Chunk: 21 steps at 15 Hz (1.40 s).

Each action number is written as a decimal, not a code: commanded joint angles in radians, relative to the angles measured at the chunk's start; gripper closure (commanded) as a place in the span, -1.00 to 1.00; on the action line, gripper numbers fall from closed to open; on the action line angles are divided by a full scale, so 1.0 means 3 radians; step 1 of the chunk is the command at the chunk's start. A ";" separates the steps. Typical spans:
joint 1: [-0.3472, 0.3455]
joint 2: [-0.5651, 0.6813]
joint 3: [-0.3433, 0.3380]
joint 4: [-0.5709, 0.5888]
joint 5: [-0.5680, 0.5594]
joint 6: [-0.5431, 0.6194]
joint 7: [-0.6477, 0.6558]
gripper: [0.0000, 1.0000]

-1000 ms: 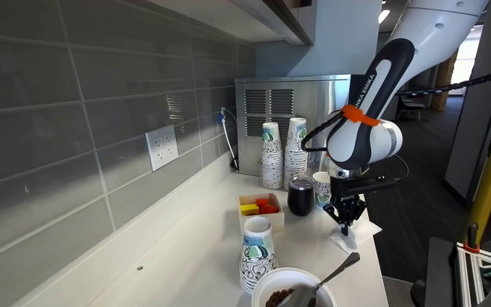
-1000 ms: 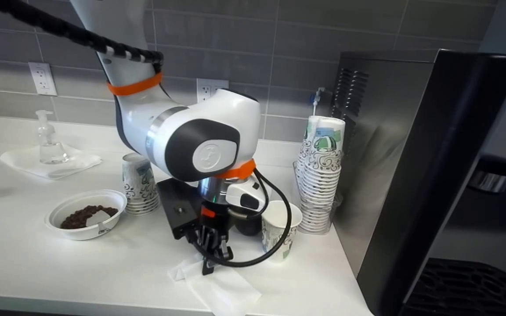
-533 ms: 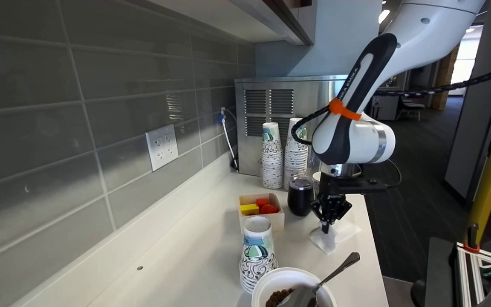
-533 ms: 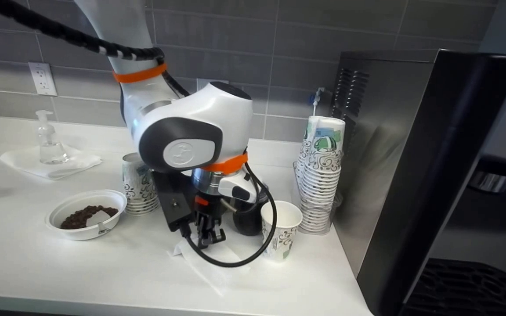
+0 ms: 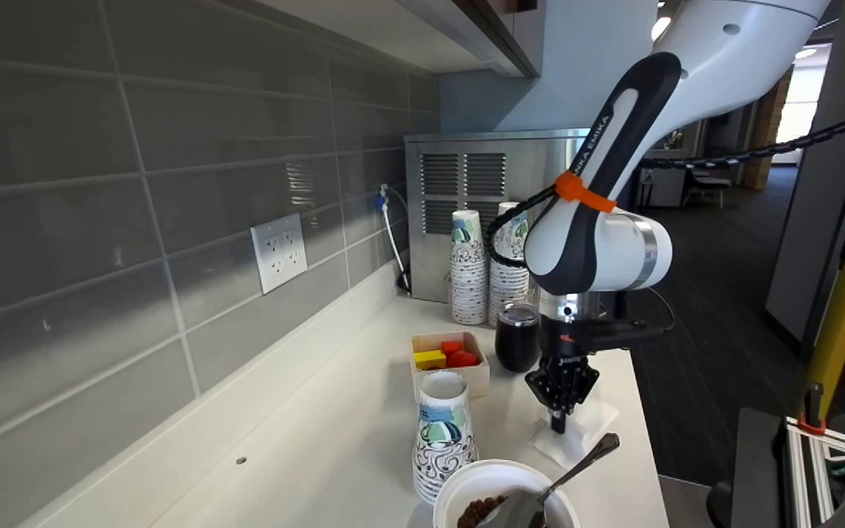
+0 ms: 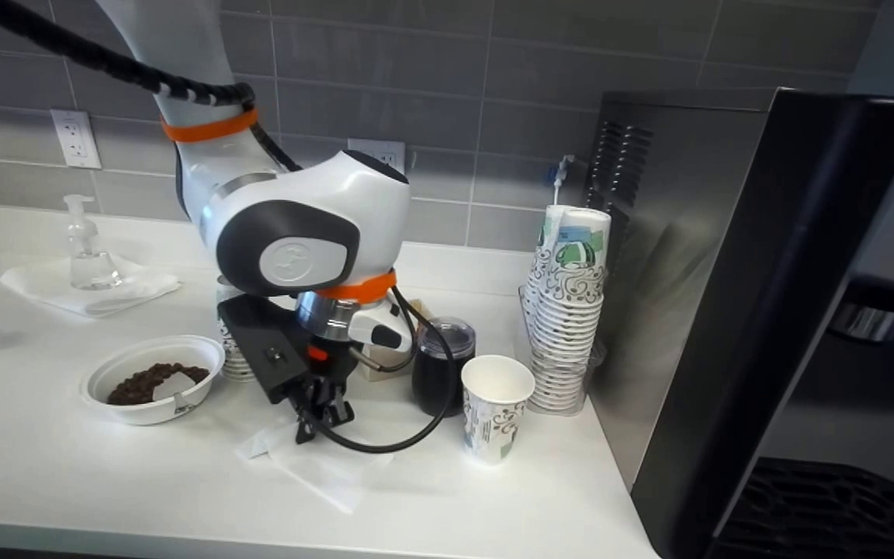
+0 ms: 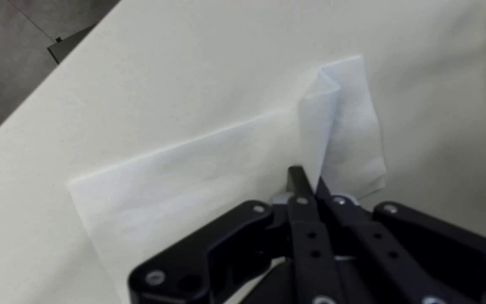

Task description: Clean the table

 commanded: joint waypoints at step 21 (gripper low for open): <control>0.0253 -0.0032 0.0132 0.0113 -0.0485 -0.0506 0.0137 0.99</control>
